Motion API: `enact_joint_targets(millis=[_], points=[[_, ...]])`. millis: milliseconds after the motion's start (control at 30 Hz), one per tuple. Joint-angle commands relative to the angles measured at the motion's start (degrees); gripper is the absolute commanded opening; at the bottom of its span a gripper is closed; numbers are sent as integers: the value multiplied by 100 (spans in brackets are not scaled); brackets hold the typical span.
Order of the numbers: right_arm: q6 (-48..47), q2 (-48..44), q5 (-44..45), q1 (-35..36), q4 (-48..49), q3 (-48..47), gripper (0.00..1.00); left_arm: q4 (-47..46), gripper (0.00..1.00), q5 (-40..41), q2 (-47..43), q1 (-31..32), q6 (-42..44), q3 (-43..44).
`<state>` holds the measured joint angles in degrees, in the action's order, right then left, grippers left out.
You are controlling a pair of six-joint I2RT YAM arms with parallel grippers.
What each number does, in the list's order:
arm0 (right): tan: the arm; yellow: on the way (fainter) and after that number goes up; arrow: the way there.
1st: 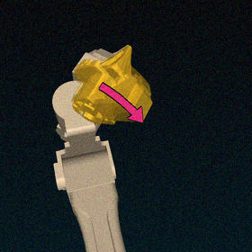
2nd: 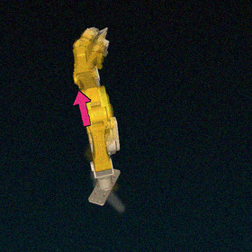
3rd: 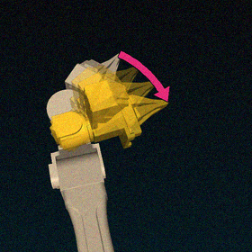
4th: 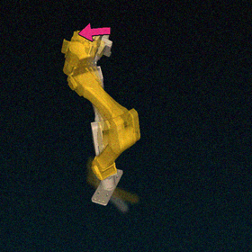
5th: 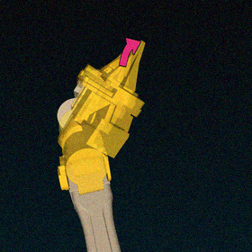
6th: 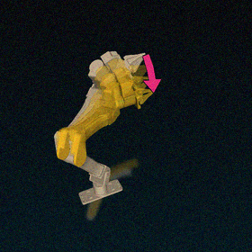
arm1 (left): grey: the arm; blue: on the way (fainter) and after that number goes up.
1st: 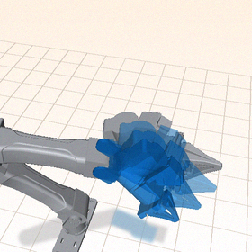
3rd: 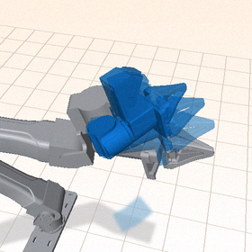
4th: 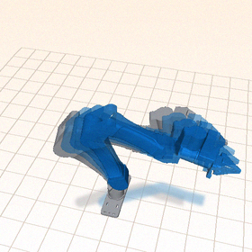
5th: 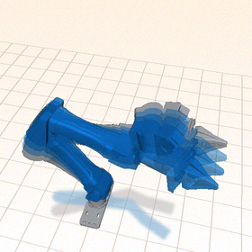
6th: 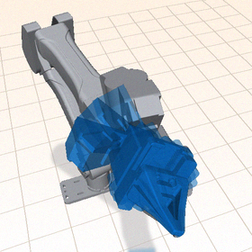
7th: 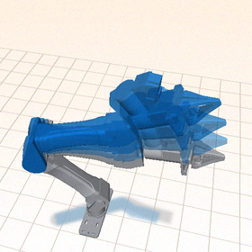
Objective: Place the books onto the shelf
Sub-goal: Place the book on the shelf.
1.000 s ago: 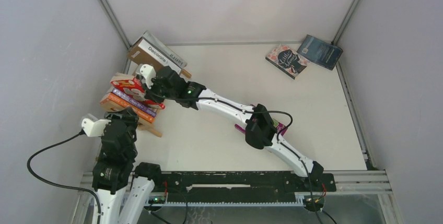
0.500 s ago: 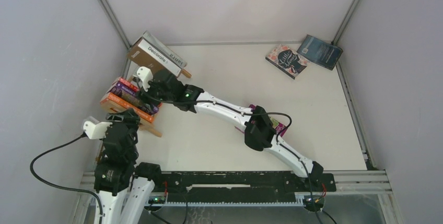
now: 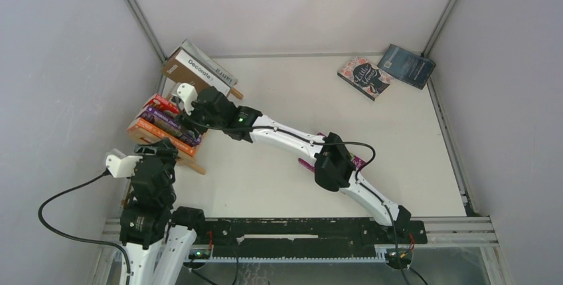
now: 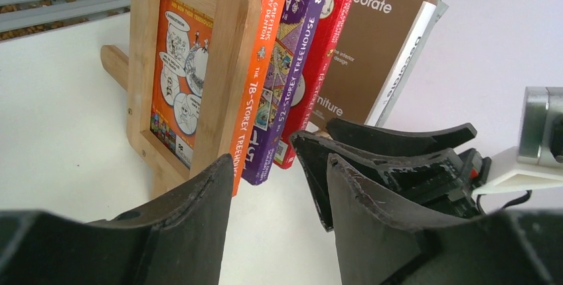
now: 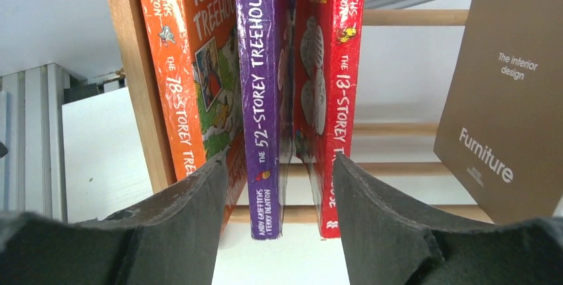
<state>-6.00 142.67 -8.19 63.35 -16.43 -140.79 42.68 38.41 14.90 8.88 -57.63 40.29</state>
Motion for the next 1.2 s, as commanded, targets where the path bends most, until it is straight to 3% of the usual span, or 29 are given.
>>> enact_joint_targets(millis=[0,233,333,500,600,700,1167], points=[[20,-809,-15,-11,362,219,65,13,58,112,-88,28,-146,175],[-1,-1116,9,45,439,443,64,152,58,257,-126,26,-79,394],[118,-1415,117,15,790,830,59,179,58,321,-146,28,-48,460],[568,-1319,108,-296,908,639,20,235,56,279,-141,27,-64,471],[823,-867,20,-466,595,35,4,233,56,218,-88,26,-45,462],[1052,-532,-84,-583,696,-118,0,229,56,202,-33,26,7,451],[1995,889,-586,-815,1253,-753,0,-353,54,185,68,26,-65,-205]])
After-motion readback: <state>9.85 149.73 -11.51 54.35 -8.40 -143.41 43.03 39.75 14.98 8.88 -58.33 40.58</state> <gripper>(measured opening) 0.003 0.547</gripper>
